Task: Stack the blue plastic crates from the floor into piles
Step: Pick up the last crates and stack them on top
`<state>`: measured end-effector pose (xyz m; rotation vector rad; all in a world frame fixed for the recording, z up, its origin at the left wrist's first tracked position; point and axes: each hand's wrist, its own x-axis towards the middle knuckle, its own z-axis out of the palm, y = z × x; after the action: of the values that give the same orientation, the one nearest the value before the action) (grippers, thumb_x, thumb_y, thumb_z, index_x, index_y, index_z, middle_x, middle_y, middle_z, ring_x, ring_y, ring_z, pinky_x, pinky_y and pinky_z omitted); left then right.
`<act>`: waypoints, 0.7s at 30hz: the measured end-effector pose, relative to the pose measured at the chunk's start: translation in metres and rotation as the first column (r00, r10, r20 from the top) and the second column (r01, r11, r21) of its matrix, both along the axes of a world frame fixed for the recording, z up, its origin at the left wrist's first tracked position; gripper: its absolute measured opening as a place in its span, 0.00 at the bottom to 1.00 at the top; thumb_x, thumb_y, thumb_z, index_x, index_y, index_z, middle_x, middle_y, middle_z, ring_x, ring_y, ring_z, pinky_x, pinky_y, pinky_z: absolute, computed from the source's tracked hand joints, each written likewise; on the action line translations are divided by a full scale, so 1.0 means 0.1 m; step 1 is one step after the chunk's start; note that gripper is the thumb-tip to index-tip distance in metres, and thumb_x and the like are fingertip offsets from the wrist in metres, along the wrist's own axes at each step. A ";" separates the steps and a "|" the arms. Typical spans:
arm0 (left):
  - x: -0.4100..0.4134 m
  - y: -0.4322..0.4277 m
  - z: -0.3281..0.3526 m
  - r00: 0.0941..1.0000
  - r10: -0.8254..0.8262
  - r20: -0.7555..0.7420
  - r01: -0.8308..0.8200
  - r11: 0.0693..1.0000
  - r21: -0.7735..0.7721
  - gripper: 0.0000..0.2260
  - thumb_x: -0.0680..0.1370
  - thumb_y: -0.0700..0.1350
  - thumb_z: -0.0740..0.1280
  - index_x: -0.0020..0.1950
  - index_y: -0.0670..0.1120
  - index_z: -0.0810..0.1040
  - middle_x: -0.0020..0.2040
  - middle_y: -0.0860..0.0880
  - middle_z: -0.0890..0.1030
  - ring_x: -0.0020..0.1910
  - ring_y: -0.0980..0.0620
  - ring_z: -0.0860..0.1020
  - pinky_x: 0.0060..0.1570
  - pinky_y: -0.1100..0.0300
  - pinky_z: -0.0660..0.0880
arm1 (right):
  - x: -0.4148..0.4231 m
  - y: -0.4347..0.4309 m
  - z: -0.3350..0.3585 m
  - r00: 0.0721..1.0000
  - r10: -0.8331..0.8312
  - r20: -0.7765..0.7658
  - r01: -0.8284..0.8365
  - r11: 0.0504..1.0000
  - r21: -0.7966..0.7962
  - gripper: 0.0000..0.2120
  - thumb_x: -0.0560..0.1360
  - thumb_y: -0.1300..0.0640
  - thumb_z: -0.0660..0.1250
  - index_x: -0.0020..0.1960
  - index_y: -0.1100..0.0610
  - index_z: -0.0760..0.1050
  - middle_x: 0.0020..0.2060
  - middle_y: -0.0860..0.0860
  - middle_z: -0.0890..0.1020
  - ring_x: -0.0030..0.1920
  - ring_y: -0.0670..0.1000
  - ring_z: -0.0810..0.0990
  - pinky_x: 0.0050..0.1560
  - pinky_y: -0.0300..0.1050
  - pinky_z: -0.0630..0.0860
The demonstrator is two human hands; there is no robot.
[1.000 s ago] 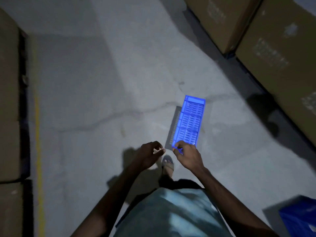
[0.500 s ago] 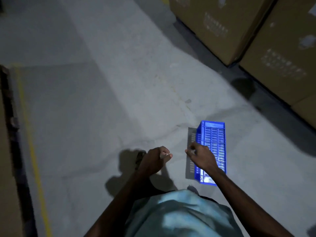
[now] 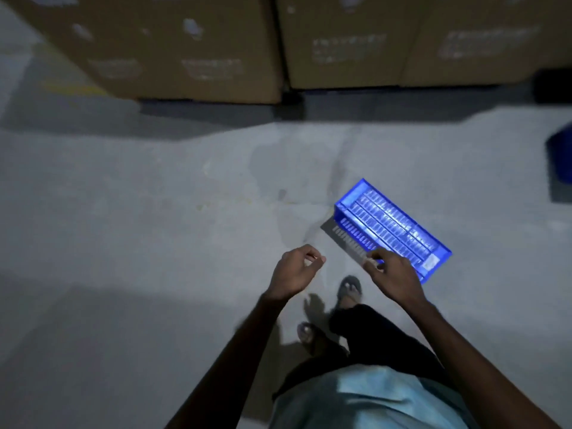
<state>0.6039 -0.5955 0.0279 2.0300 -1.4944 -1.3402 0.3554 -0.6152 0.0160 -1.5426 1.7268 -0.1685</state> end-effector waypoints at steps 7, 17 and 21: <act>-0.16 -0.87 -0.18 0.974 -0.226 -0.002 0.225 0.973 0.043 0.18 0.71 0.63 0.66 0.48 0.51 0.83 0.45 0.57 0.86 0.45 0.59 0.82 0.52 0.61 0.78 | -0.16 -0.31 -0.13 0.965 -0.263 0.005 0.263 0.965 0.011 0.10 0.76 0.48 0.70 0.53 0.52 0.80 0.48 0.48 0.85 0.48 0.51 0.84 0.44 0.42 0.70; -0.23 -1.74 -0.58 0.906 -0.422 0.035 0.421 0.906 0.035 0.04 0.76 0.51 0.74 0.41 0.56 0.82 0.39 0.60 0.85 0.41 0.65 0.82 0.46 0.66 0.75 | -0.33 -0.84 -0.41 0.884 -0.467 -0.017 0.467 0.881 0.075 0.13 0.75 0.42 0.67 0.53 0.50 0.80 0.49 0.50 0.86 0.54 0.53 0.82 0.50 0.46 0.76; -0.28 -2.11 -0.87 0.868 -0.496 0.037 0.493 0.868 0.067 0.03 0.78 0.45 0.73 0.44 0.52 0.84 0.41 0.55 0.85 0.41 0.60 0.81 0.43 0.74 0.70 | -0.34 -0.92 -0.64 0.808 -0.590 -0.002 0.587 0.804 0.090 0.13 0.78 0.47 0.68 0.57 0.54 0.80 0.51 0.52 0.85 0.55 0.52 0.81 0.46 0.42 0.70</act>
<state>0.5756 -0.8064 -0.0591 1.7858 -2.1283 -1.5254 0.3217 -0.7074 -0.0480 -0.8864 2.1170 -0.4195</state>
